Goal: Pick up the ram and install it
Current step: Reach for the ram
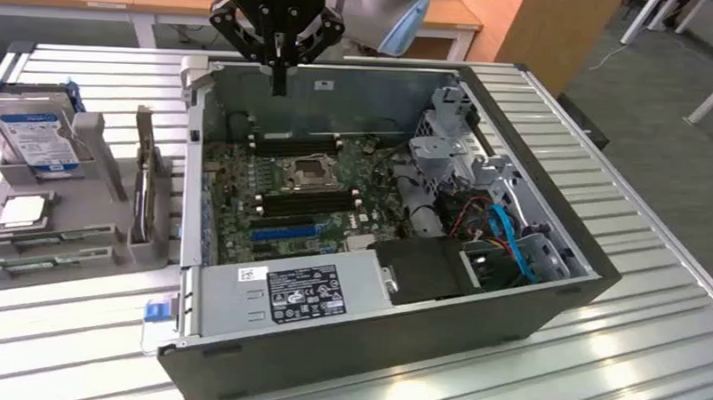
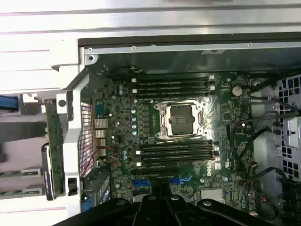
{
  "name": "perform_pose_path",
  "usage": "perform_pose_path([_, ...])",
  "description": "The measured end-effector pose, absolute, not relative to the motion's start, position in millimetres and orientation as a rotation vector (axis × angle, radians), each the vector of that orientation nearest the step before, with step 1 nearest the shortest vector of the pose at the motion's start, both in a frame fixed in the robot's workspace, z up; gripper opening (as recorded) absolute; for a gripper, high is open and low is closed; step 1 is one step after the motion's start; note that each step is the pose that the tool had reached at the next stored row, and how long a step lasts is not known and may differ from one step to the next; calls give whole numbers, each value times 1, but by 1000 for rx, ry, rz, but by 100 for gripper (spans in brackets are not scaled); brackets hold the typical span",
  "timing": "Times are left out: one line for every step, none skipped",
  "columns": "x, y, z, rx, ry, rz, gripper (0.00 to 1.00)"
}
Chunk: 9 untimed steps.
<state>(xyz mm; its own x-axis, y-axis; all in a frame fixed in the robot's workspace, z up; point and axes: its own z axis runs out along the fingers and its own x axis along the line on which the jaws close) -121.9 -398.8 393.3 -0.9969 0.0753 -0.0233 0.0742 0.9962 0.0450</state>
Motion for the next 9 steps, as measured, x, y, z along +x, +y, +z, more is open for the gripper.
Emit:
perform_pose_path([-122, -399, 393, 117, 3114, 69, 10])
perform_pose_path([-122, -399, 393, 117, 3114, 69, 10])
perform_pose_path([-122, -399, 393, 117, 3114, 69, 10])
perform_pose_path([-122, -399, 393, 117, 3114, 69, 10])
perform_pose_path([-122, -399, 393, 117, 3114, 69, 10])
perform_pose_path([-122, -399, 393, 117, 3114, 69, 10])
perform_pose_path([-122, -399, 393, 117, 3114, 69, 10])
perform_pose_path([-122, -399, 393, 117, 3114, 69, 10])
perform_pose_path([-122, -399, 393, 117, 3114, 69, 10])
